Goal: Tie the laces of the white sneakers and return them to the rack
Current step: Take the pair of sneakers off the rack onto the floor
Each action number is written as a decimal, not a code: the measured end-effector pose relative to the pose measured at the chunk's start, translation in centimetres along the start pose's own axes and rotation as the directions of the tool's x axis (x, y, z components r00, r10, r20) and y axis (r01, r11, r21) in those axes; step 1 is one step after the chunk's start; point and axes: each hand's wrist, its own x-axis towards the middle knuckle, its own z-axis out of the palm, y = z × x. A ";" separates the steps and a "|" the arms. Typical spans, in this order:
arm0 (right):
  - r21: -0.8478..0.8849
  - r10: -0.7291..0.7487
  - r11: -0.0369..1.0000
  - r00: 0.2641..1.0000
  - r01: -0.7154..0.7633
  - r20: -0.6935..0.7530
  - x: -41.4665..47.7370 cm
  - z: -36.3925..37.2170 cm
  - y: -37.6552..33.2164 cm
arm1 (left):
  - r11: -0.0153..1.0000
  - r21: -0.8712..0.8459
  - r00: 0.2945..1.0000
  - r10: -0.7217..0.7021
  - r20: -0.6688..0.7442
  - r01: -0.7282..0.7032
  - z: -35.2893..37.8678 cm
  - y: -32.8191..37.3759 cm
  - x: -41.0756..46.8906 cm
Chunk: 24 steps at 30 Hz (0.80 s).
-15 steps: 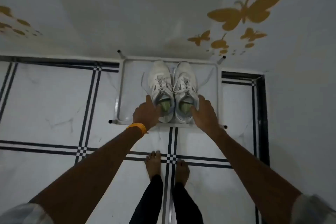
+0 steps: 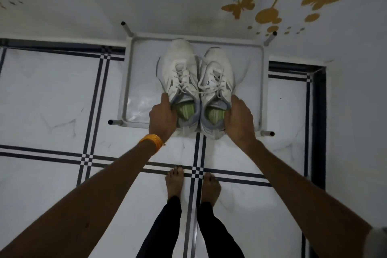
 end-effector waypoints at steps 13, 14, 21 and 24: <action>0.139 0.043 0.990 0.996 -0.032 -0.078 -24.8 4.3 3.8 | 0.993 -0.085 0.984 0.090 0.153 -0.078 0.7 -8.9 -21.2; 0.142 0.045 0.989 0.994 -0.031 -0.097 -26.0 5.3 4.4 | 0.993 -0.069 0.982 0.101 0.160 -0.091 1.6 -10.2 -22.2; 0.084 0.113 0.991 0.992 -0.107 -0.065 -29.8 15.7 10.7 | 0.993 -0.022 0.972 0.119 0.204 -0.117 10.5 -19.4 -25.4; 0.062 0.085 0.995 0.996 -0.082 -0.040 -28.0 21.4 14.2 | 0.991 -0.018 0.972 0.136 0.190 -0.135 16.2 -23.2 -23.9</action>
